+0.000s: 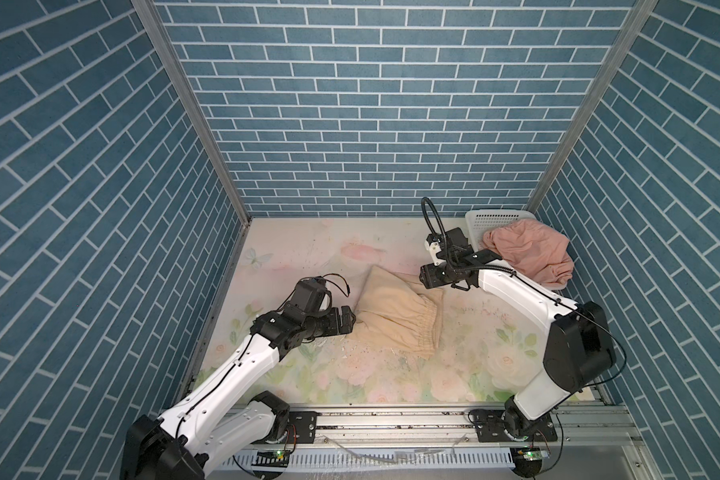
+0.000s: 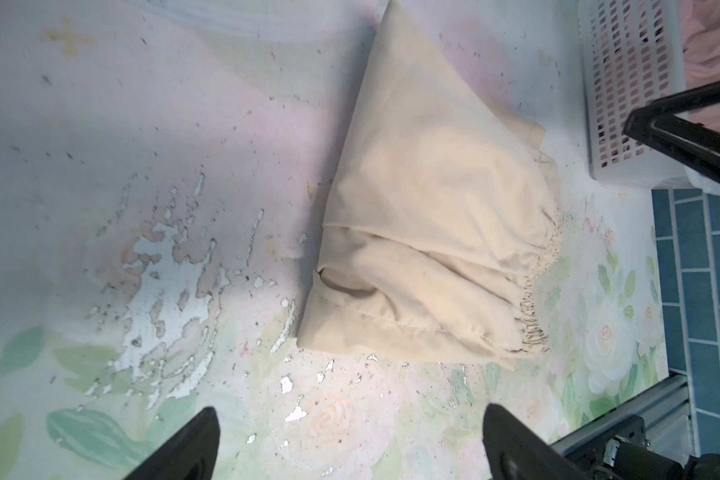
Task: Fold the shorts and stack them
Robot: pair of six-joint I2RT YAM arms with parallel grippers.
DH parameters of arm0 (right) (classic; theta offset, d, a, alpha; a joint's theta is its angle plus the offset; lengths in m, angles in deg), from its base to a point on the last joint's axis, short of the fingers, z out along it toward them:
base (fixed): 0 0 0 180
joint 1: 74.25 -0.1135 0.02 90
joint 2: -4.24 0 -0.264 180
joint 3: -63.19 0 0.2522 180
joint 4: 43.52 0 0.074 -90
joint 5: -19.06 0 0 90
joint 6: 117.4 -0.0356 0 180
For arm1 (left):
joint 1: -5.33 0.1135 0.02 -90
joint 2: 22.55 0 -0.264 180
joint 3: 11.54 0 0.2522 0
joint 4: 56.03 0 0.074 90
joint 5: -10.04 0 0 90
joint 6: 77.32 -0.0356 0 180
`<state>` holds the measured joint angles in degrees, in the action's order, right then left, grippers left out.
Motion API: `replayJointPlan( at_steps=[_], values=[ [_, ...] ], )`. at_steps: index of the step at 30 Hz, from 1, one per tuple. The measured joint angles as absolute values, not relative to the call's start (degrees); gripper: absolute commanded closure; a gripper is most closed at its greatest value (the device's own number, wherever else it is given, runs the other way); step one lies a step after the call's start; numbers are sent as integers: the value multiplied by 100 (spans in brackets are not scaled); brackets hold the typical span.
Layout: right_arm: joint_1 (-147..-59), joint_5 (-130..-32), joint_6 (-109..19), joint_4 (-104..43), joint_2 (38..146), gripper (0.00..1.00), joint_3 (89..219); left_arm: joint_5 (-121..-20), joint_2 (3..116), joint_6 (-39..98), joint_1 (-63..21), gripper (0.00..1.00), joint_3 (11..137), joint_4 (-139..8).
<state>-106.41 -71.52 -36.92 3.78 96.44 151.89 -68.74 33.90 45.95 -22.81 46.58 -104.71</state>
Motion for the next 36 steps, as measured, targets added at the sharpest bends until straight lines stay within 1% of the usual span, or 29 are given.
replayJointPlan(
  at_steps=[4,7,10,18,26,33,36],
  values=[
    [-11194,-7025,-3030,765,9478,30,15235,-6852,3292,4329,-2034,0,4850,-10836],
    [-11616,-7060,-2586,1049,9697,29,15327,-6813,3139,4193,-1896,0,4938,-11133],
    [-11919,-7139,-2256,1193,10243,29,15652,-6747,2905,4130,-1826,0,4986,-11332],
    [-12228,-7506,-1832,1224,11620,29,16302,-6633,2503,4150,-1789,0,4970,-11575],
    [-12521,-7930,-1819,1119,12403,29,16524,-6640,2190,4244,-1752,0,4887,-11730],
    [-12827,-7790,-2522,577,13001,29,17342,-6708,2138,4289,-1684,0,4879,-11918],
    [-12851,-7648,-2824,404,13067,29,17451,-6703,2157,4289,-1667,0,4879,-11935]
  ],
)
